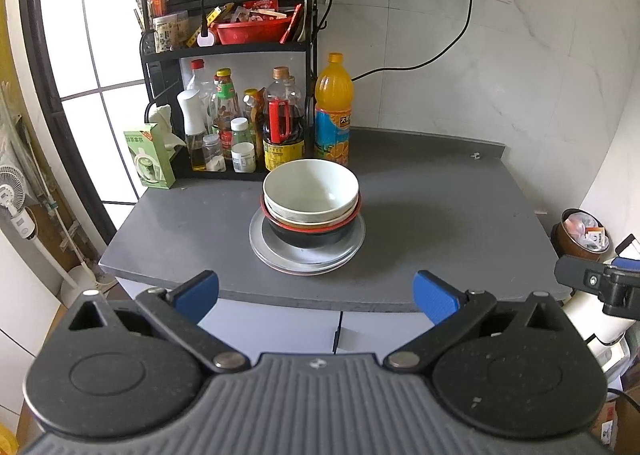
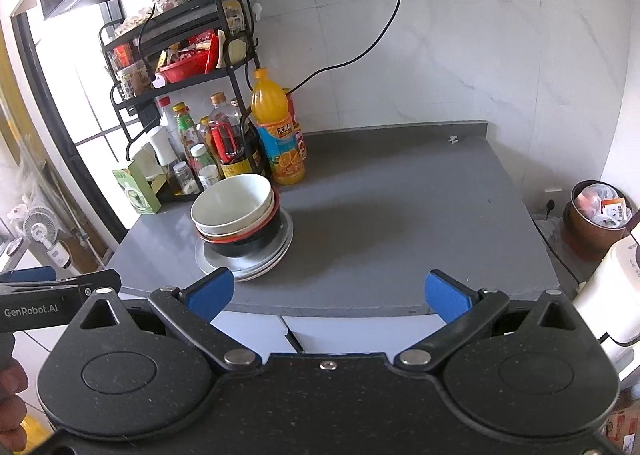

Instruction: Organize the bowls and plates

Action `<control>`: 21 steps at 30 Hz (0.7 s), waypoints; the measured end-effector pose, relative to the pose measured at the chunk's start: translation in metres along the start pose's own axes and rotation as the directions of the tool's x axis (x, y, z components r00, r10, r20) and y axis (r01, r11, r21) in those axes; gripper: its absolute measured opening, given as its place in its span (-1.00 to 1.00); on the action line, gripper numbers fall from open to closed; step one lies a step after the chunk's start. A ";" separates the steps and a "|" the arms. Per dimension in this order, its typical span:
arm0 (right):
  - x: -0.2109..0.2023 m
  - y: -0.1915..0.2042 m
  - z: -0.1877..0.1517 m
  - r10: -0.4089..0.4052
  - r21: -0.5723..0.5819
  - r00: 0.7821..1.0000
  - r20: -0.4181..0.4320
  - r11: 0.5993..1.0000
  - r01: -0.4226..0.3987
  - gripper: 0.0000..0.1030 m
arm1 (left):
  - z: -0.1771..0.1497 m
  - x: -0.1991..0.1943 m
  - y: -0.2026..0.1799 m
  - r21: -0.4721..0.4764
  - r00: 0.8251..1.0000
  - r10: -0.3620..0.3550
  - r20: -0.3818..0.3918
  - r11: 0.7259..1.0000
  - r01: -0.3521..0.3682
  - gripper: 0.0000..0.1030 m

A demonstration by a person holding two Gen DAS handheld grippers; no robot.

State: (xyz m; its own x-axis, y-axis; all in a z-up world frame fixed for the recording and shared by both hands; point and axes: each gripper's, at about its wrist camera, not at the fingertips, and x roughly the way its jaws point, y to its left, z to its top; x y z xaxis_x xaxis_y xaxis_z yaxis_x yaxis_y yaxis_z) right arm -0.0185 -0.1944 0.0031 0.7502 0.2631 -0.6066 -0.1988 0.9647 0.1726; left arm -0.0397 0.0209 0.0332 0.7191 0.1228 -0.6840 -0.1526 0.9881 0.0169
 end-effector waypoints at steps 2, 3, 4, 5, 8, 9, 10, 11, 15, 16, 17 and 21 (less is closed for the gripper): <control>0.000 0.000 0.000 0.000 -0.006 1.000 0.000 1.000 0.000 1.00 | 0.000 0.000 0.000 -0.002 1.000 -0.001 -0.001 1.000 0.001 0.99; 0.000 0.001 0.000 0.001 -0.008 1.000 -0.002 1.000 -0.001 1.00 | 0.001 0.000 -0.001 -0.004 1.000 -0.002 -0.001 1.000 0.002 0.99; 0.000 0.000 0.000 0.003 -0.010 1.000 -0.004 1.000 -0.003 1.00 | 0.001 0.000 -0.002 -0.006 1.000 -0.002 0.000 1.000 0.002 0.99; 0.000 0.000 0.000 0.005 -0.013 1.000 -0.005 1.000 -0.005 1.00 | 0.001 0.001 -0.002 -0.006 1.000 -0.001 0.000 1.000 0.001 0.99; 0.000 0.001 -0.001 0.004 -0.011 1.000 -0.003 1.000 -0.004 1.00 | 0.001 0.001 -0.002 -0.005 1.000 -0.004 -0.002 1.000 0.004 0.99; 0.000 0.000 0.000 0.002 -0.010 1.000 -0.002 1.000 -0.002 1.00 | 0.001 0.001 -0.001 -0.004 1.000 -0.004 -0.005 1.000 0.004 0.99; 0.000 0.000 0.000 0.001 -0.009 1.000 -0.001 1.000 -0.001 1.00 | 0.001 0.001 -0.002 -0.003 1.000 -0.003 -0.006 1.000 0.003 0.99; 0.000 0.000 0.000 0.001 -0.008 1.000 -0.001 1.000 -0.001 1.00 | 0.000 0.001 -0.003 -0.001 1.000 -0.002 -0.004 1.000 0.002 0.99; -0.001 0.001 0.001 0.003 -0.016 1.000 -0.003 1.000 -0.003 1.00 | -0.002 0.000 -0.004 -0.007 1.000 -0.002 -0.011 1.000 0.001 0.99; -0.001 0.001 0.001 0.004 -0.021 1.000 -0.004 1.000 -0.004 1.00 | -0.002 0.000 -0.004 -0.011 1.000 -0.001 -0.010 1.000 0.000 0.99; -0.001 0.002 0.001 0.006 -0.024 1.000 -0.004 1.000 -0.006 1.00 | -0.002 0.000 -0.003 -0.012 1.000 0.000 -0.008 1.000 0.000 0.99; -0.002 0.005 0.000 0.011 -0.031 1.000 -0.005 0.999 -0.011 1.00 | -0.003 0.000 -0.001 -0.013 1.000 -0.001 -0.007 1.000 0.001 0.99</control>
State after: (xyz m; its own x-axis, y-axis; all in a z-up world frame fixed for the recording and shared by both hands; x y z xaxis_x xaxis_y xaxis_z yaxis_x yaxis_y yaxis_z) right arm -0.0205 -0.1904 0.0051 0.7446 0.2738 -0.6088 -0.2266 0.9615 0.1554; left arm -0.0417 0.0192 0.0314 0.7142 0.1208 -0.6895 -0.1606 0.9870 0.0065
